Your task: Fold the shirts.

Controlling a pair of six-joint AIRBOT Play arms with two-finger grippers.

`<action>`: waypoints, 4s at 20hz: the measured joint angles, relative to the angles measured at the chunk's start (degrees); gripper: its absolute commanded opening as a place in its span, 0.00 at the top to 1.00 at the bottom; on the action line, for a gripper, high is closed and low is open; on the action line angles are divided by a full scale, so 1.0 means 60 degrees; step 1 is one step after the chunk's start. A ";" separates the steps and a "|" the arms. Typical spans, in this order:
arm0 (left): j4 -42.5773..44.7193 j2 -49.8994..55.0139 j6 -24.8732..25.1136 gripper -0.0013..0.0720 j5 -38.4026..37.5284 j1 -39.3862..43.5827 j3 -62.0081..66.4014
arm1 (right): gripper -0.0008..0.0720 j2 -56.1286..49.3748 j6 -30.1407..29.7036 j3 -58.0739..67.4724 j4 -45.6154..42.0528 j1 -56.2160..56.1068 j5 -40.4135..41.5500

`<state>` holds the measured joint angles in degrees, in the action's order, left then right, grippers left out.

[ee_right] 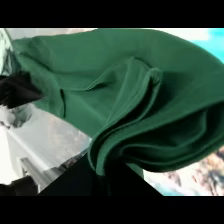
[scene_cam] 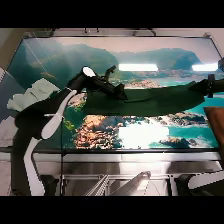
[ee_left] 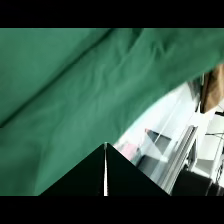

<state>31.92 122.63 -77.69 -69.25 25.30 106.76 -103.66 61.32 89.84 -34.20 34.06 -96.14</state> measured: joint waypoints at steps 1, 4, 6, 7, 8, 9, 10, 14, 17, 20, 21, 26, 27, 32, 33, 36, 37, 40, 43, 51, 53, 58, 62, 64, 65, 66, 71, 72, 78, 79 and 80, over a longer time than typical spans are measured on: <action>0.0000 0.0342 -0.0226 0.98 0.0160 0.0208 0.0444 | 0.96 0.0015 0.0025 0.0036 0.0044 0.0055 -0.0204; 0.0004 0.1300 -0.0874 0.98 0.0466 0.0721 0.1588 | 0.96 0.0066 0.0033 0.0087 0.0342 0.0109 -0.0645; 0.0000 0.1654 -0.1217 0.98 0.0627 0.0914 0.1851 | 0.96 0.0160 0.0066 0.0102 0.0794 0.0073 -0.0834; -0.0004 0.1756 -0.1315 0.98 0.0681 0.0965 0.1861 | 0.96 0.0226 0.0069 0.0106 0.1045 0.0011 -0.0900; -0.0106 0.1818 -0.1421 0.98 0.0721 0.1002 0.1847 | 0.96 0.0313 0.0066 0.0113 0.1355 -0.0095 -0.0940; -0.0189 0.1865 -0.1490 0.98 0.0769 0.1013 0.1825 | 0.96 0.0408 0.0066 0.0113 0.1636 -0.0226 -0.0984; -0.0259 0.1898 -0.1559 0.98 0.0801 0.1020 0.1821 | 0.96 0.0517 0.0066 0.0117 0.1854 -0.0415 -0.1005; -0.0885 0.1963 -0.1264 0.95 0.0608 0.0885 0.2087 | 0.96 0.0980 0.0109 0.0117 0.2328 -0.1632 -0.0860; -0.3388 0.1078 0.0113 0.96 -0.0149 0.0266 0.1876 | 0.96 0.1282 0.0284 0.0117 0.2470 -0.3118 -0.0095; -0.4481 -0.0390 0.1082 0.96 -0.1319 -0.1031 0.1435 | 0.96 0.1370 0.0430 0.0117 0.2514 -0.4998 0.1279; -0.4641 -0.1013 0.1282 0.95 -0.1774 -0.1596 0.1366 | 0.96 0.1351 0.0517 0.0117 0.2539 -0.5639 0.1836; -0.4499 -0.3300 0.1756 0.95 -0.3381 -0.4328 0.1198 | 0.95 0.0433 0.0714 0.0404 0.2583 -0.8550 0.5275; -0.4309 -0.3585 0.1789 0.95 -0.3646 -0.4765 0.1173 | 0.68 0.0022 0.0721 0.0641 0.2605 -0.9056 0.5894; -0.4051 -0.4415 0.1814 0.95 -0.4462 -0.6054 0.1147 | 0.44 -0.1654 0.0109 0.2029 0.3559 -1.0415 0.7195; -0.4044 -0.4513 0.1814 0.95 -0.4594 -0.6186 0.1147 | 0.48 -0.1698 -0.0029 0.2178 0.3799 -1.0371 0.7104; -0.4011 -0.4663 0.1810 0.95 -0.4929 -0.6382 0.1147 | 0.48 -0.1341 -0.0229 0.2401 0.4120 -0.9653 0.5887; -0.4003 -0.4685 0.1810 0.95 -0.5009 -0.6411 0.1147 | 0.48 -0.1118 -0.0135 0.2437 0.4105 -0.9249 0.5380; -0.4000 -0.4728 0.1829 0.95 -0.5289 -0.6473 0.1147 | 0.48 -0.0382 0.0889 0.2310 0.2918 -0.8040 0.3993; -0.4000 -0.4750 0.1902 0.96 -0.5595 -0.6488 0.1147 | 0.47 0.0470 0.2084 0.1446 0.0466 -0.7056 0.3198; -0.3971 -0.5963 0.2353 0.96 -0.5501 -0.6280 -0.0911 | 0.13 0.1224 0.2696 -0.2412 -0.1898 -0.5821 0.4819; -0.3963 -0.6477 0.2568 0.96 -0.5268 -0.6317 -0.1770 | 0.13 0.0820 0.2288 -0.2707 -0.1268 -0.5770 0.5220; -0.3701 -0.7832 0.2849 0.96 -0.4830 -0.6732 -0.3781 | 0.16 -0.0324 0.1333 -0.2958 0.0831 -0.6102 0.5530; -0.3523 -0.8783 0.2903 0.96 -0.4590 -0.7278 -0.4994 | 0.75 -0.0820 0.0794 -0.3002 0.1956 -0.6765 0.5668; -0.3468 -0.9169 0.2936 0.95 -0.4510 -0.7566 -0.5410 | 0.96 -0.0943 0.0379 -0.3020 0.2557 -0.7031 0.5796; -0.3450 -0.9337 0.2940 0.95 -0.4488 -0.7705 -0.5555 | 0.96 -0.0947 0.0098 -0.2998 0.3126 -0.7114 0.5741; -0.3446 -0.9475 0.2965 0.95 -0.4477 -0.7825 -0.5650 | 0.96 -0.0903 -0.0160 -0.2969 0.3665 -0.7187 0.5603; -0.3311 -0.9872 0.3053 0.95 -0.4444 -0.8178 -0.5861 | 0.96 0.0688 -0.0586 -0.2758 0.5009 -0.6484 0.5278; -0.3231 -0.9894 0.3085 0.95 -0.4419 -0.8200 -0.5876 | 0.96 0.1217 -0.0415 -0.2714 0.5104 -0.6051 0.5322; -0.2889 -0.9850 0.3249 0.95 -0.4379 -0.8233 -0.5967 | 0.96 0.4670 0.2353 -0.2619 0.3534 -0.2014 0.5191; -0.2852 -0.9847 0.3257 0.95 -0.4379 -0.8229 -0.6040 | 0.96 0.5217 0.3038 -0.2619 0.2922 -0.1209 0.4969; -0.2845 -0.9847 0.3275 0.95 -0.4339 -0.8218 -0.6153 | 0.96 0.5697 0.3657 -0.2616 0.2288 -0.0444 0.4739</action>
<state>14.85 63.55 -58.04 -95.29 -24.01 69.84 -69.47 83.26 74.15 -20.47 31.40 -67.70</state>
